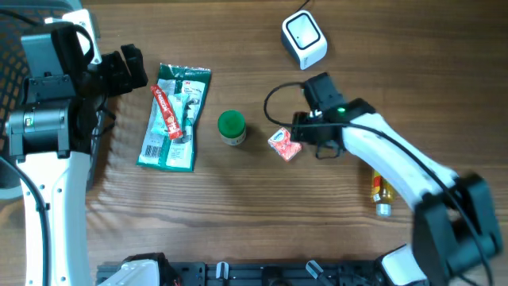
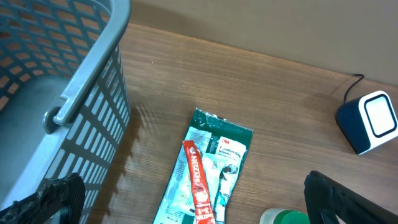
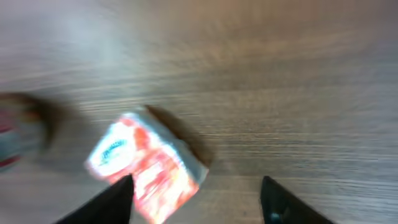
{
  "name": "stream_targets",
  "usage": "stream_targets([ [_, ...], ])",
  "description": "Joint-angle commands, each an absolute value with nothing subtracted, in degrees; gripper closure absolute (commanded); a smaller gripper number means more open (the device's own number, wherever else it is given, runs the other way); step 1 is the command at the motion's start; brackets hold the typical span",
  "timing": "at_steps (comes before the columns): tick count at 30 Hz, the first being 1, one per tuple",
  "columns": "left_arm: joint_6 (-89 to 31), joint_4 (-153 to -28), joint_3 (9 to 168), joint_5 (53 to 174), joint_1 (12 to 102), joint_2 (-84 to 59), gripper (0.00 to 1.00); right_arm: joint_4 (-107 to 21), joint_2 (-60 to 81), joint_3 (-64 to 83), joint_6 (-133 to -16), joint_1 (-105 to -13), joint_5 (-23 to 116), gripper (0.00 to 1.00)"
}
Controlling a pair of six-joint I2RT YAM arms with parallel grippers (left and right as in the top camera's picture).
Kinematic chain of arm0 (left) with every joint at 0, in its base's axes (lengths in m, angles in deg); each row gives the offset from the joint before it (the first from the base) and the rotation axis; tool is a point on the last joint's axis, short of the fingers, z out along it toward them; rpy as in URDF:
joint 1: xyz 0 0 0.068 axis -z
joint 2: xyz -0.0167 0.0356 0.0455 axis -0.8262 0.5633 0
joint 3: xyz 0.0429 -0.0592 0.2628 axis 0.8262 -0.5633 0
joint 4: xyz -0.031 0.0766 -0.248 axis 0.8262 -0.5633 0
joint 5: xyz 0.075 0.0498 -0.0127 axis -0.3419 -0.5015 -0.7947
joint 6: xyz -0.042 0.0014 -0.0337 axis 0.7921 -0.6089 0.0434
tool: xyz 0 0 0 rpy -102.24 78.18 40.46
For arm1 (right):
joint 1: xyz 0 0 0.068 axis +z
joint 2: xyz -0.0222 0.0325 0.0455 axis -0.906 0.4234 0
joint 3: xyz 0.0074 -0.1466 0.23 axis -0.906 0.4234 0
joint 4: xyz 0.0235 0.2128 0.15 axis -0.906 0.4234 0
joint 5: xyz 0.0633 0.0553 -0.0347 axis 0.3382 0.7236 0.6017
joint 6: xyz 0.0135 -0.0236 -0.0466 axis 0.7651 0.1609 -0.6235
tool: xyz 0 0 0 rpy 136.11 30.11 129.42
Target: Scan the item barcode
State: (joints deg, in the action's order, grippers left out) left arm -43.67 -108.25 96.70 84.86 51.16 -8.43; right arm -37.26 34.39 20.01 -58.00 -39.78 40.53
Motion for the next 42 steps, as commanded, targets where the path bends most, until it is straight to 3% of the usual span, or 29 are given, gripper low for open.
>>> stream_targets([
  [1, -44.15, -108.17, 97.18, 84.53, 51.00, -8.35, 0.00, -36.41, 26.61, 18.40, -59.79, -39.74, 40.14, 0.31],
  [14, -44.15, -108.17, 97.18, 84.53, 51.00, -8.35, 0.00, -38.38, 24.10, 18.46, -59.77, -24.31, 26.35, 0.32],
  [21, -44.12, -108.14, 97.18, 84.53, 51.00, -8.35, 0.00, -38.81, 24.71, 18.53, -59.77, -23.13, 25.17, 0.31],
  [25, -44.15, -108.14, 97.18, 84.53, 51.00, -8.35, 0.00, -38.86, 24.71, 18.55, -59.79, -23.13, 25.23, 0.00],
  [42, -44.15, -108.14, 97.18, 84.53, 51.00, -8.35, 0.00, -37.96, 25.01, 20.08, -59.86, -23.13, 25.76, 0.01],
])
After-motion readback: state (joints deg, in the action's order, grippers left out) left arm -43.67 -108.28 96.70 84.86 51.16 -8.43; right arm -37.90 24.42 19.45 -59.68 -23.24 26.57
